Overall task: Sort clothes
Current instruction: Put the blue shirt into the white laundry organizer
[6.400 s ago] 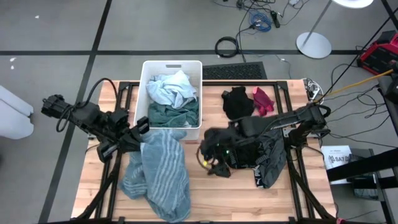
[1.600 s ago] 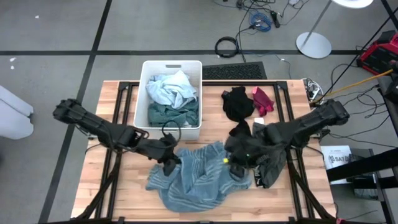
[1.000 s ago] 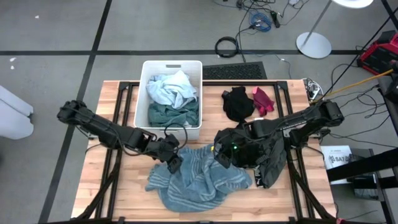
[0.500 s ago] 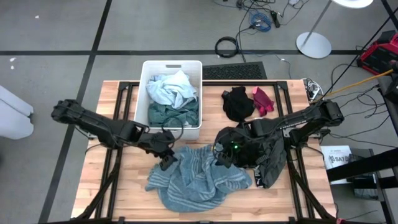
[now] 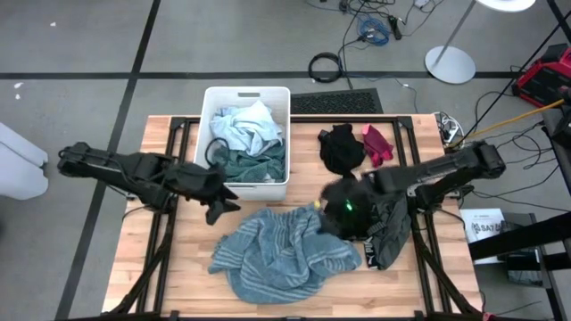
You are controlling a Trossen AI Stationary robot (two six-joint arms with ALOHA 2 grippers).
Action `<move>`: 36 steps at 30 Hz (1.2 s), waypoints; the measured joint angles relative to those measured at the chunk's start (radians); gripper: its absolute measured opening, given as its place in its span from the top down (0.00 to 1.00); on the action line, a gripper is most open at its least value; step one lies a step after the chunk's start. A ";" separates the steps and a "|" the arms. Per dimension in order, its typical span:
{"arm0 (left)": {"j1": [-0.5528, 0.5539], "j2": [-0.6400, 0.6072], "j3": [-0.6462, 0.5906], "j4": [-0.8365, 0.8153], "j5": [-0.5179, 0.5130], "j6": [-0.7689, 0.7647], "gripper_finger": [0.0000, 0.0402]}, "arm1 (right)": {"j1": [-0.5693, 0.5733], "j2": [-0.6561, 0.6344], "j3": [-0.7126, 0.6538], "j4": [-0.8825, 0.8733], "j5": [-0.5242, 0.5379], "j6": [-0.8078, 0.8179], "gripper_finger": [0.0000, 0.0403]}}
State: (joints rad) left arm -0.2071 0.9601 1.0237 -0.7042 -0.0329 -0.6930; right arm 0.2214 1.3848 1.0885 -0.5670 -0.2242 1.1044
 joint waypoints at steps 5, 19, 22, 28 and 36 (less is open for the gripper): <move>0.012 -0.036 0.000 0.003 -0.028 0.019 0.47 | 0.197 -0.049 0.000 -0.169 0.163 0.219 0.22; 0.091 -0.036 0.000 0.076 -0.072 0.152 0.47 | 0.320 0.124 0.000 -0.192 0.294 0.498 0.22; 0.096 -0.036 0.000 0.107 -0.058 0.157 0.47 | 0.321 0.191 0.000 -0.154 0.247 0.470 0.22; 0.096 -0.036 0.000 0.122 -0.050 0.153 0.47 | 0.314 0.322 -0.018 -0.102 0.197 0.440 0.22; 0.094 -0.036 0.000 0.122 -0.010 0.141 0.47 | 0.316 0.383 -0.190 0.238 0.058 0.587 0.39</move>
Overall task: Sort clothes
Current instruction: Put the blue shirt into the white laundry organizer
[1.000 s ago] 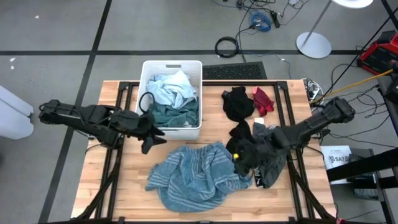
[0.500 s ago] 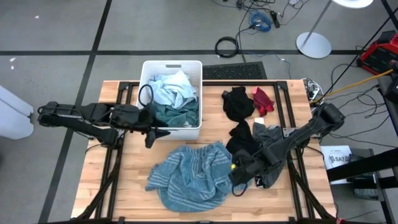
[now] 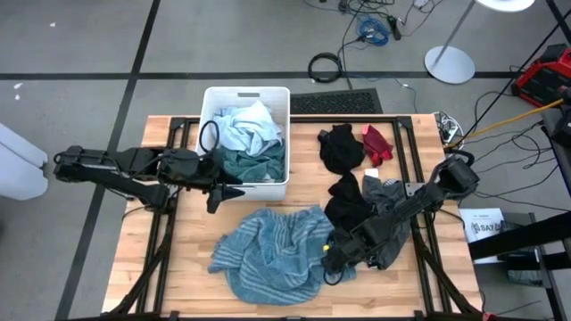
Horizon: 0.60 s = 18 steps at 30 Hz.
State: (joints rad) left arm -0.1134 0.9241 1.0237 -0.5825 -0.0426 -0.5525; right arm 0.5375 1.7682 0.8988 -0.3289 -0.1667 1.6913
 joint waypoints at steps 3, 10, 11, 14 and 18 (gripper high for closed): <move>0.000 0.000 0.000 -0.001 0.014 -0.014 0.47 | 0.003 -0.027 -0.003 -0.015 0.008 -0.011 0.65; 0.000 0.000 0.000 -0.001 0.017 0.009 0.47 | -0.003 -0.154 0.070 -0.227 0.072 -0.059 0.95; 0.000 0.000 0.000 -0.001 0.017 0.009 0.47 | -0.007 -0.176 0.092 -0.278 0.077 -0.072 0.95; 0.000 0.000 0.000 -0.001 0.017 0.018 0.47 | -0.013 -0.240 0.186 -0.440 0.123 -0.114 0.98; 0.000 0.000 0.000 0.000 0.016 0.028 0.47 | -0.031 -0.307 0.353 -0.655 0.240 -0.211 0.98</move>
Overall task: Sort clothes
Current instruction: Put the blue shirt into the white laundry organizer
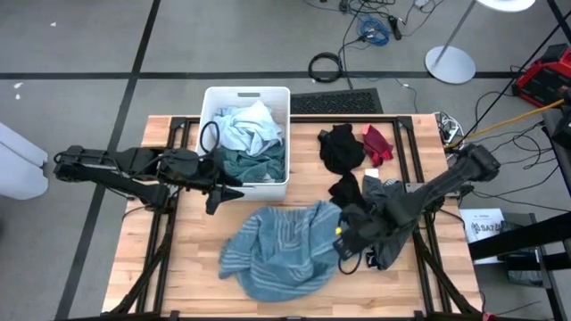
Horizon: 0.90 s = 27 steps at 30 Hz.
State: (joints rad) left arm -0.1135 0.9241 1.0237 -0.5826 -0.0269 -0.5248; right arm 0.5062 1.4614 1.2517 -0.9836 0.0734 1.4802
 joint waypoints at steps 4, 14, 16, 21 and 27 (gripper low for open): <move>0.002 0.000 0.000 0.003 -0.008 0.010 0.47 | -0.053 -0.024 0.170 -0.055 0.126 -0.177 0.98; 0.002 0.000 0.000 0.049 -0.015 0.015 0.47 | -0.298 0.152 0.253 0.336 -0.163 -0.578 0.98; 0.002 0.000 0.000 0.049 -0.016 0.015 0.47 | -0.324 0.230 0.253 0.360 -0.240 -0.630 0.98; 0.002 0.000 0.000 0.049 -0.016 0.010 0.47 | -0.374 0.406 0.252 0.407 -0.346 -0.712 0.98; 0.002 0.000 0.000 0.047 -0.016 0.010 0.47 | -0.411 0.540 0.252 0.596 -0.659 -0.667 0.98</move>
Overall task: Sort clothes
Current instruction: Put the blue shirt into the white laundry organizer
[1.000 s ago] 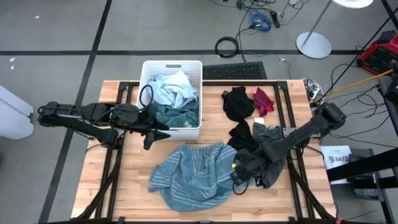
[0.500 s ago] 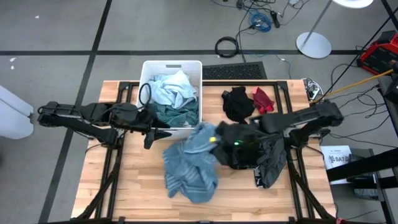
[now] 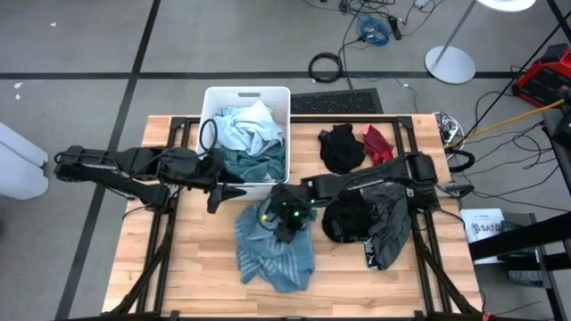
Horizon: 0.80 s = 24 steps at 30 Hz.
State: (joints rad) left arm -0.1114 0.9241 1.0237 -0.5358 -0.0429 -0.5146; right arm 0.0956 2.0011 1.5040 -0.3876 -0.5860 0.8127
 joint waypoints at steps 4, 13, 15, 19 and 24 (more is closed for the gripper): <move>0.000 0.000 0.000 -0.002 0.000 0.000 0.47 | 0.000 0.047 0.000 0.037 -0.137 0.060 0.95; 0.000 0.000 0.000 -0.004 0.000 0.011 0.47 | 0.024 0.053 0.001 0.107 -0.022 0.183 0.77; 0.000 0.000 0.000 -0.004 0.000 0.030 0.47 | 0.035 0.050 0.001 0.109 -0.016 0.219 0.69; 0.000 0.000 0.000 -0.004 0.000 0.067 0.47 | 0.053 0.050 0.001 0.109 -0.014 0.305 0.51; 0.000 0.000 0.000 -0.004 0.001 0.123 0.47 | 0.074 0.050 0.001 0.122 0.024 0.385 0.29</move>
State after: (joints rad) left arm -0.1116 0.9241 1.0237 -0.5400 -0.0417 -0.3917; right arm 0.1693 2.0514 1.5054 -0.2651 -0.5616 1.1976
